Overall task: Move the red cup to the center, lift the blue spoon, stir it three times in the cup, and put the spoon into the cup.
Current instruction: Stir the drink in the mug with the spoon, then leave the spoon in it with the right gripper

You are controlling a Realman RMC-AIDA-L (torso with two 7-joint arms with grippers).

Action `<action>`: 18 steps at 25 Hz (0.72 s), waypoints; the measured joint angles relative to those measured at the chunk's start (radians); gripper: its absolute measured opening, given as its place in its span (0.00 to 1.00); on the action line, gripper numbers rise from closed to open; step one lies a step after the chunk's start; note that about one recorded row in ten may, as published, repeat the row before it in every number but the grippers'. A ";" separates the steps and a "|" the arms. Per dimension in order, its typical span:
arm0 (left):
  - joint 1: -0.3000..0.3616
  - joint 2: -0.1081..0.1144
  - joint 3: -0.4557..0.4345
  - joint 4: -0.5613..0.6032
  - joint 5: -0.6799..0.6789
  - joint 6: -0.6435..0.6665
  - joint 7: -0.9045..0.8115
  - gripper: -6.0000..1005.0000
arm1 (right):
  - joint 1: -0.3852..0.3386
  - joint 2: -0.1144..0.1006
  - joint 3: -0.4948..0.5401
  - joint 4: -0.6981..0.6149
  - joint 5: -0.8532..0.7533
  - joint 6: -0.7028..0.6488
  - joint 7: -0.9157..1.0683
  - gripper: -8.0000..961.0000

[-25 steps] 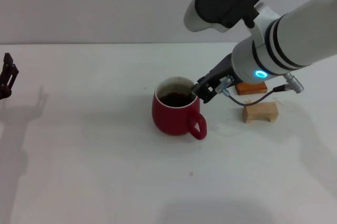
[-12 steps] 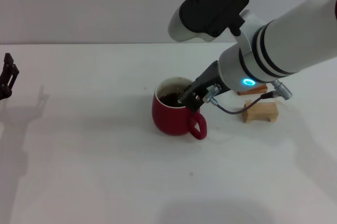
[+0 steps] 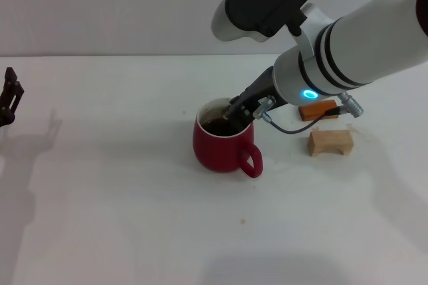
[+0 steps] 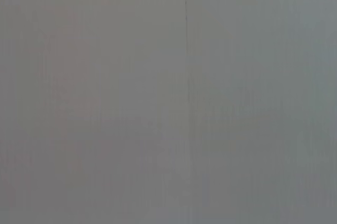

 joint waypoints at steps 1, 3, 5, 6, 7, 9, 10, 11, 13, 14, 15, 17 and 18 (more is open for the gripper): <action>-0.001 0.000 0.000 0.000 0.000 0.000 0.000 0.84 | 0.000 0.000 0.000 -0.002 0.000 -0.002 0.000 0.15; -0.001 0.000 0.000 0.000 0.000 0.000 0.000 0.84 | -0.002 -0.001 0.001 -0.002 0.003 -0.002 0.000 0.15; -0.001 0.000 0.000 0.000 0.000 0.000 0.000 0.84 | -0.003 -0.001 0.001 -0.001 0.004 -0.002 0.000 0.15; -0.002 0.001 0.000 0.000 0.000 -0.002 0.000 0.84 | -0.004 -0.001 0.001 0.005 0.004 -0.001 -0.001 0.15; -0.002 0.001 0.000 0.000 0.000 -0.002 0.000 0.84 | -0.004 -0.001 0.001 0.005 0.004 -0.001 -0.001 0.15; -0.002 0.001 0.000 0.000 0.000 -0.002 0.000 0.84 | -0.008 -0.001 0.001 0.012 0.004 0.001 -0.001 0.15; -0.002 0.001 0.000 0.000 0.000 -0.002 0.000 0.84 | -0.010 -0.001 0.001 0.016 0.004 0.001 -0.001 0.16; -0.003 0.001 0.000 0.000 0.000 -0.002 0.000 0.84 | -0.012 0.000 0.000 0.020 0.003 0.001 -0.001 0.16; -0.003 0.001 0.000 0.000 0.000 -0.002 0.000 0.84 | -0.013 0.000 0.000 0.028 0.000 0.001 -0.001 0.16; -0.003 0.001 0.000 0.000 0.000 -0.002 0.000 0.84 | -0.013 0.000 0.000 0.028 0.000 0.001 -0.001 0.20; -0.003 0.001 0.000 0.000 0.000 -0.002 0.000 0.84 | -0.015 0.000 0.000 0.034 -0.001 0.000 0.000 0.24; -0.003 0.001 0.000 0.000 0.000 -0.002 0.000 0.84 | -0.029 0.001 0.001 0.060 -0.008 -0.022 0.002 0.33; -0.003 0.001 0.000 0.000 0.000 -0.002 0.000 0.84 | -0.056 0.001 0.001 0.092 -0.031 -0.079 0.002 0.37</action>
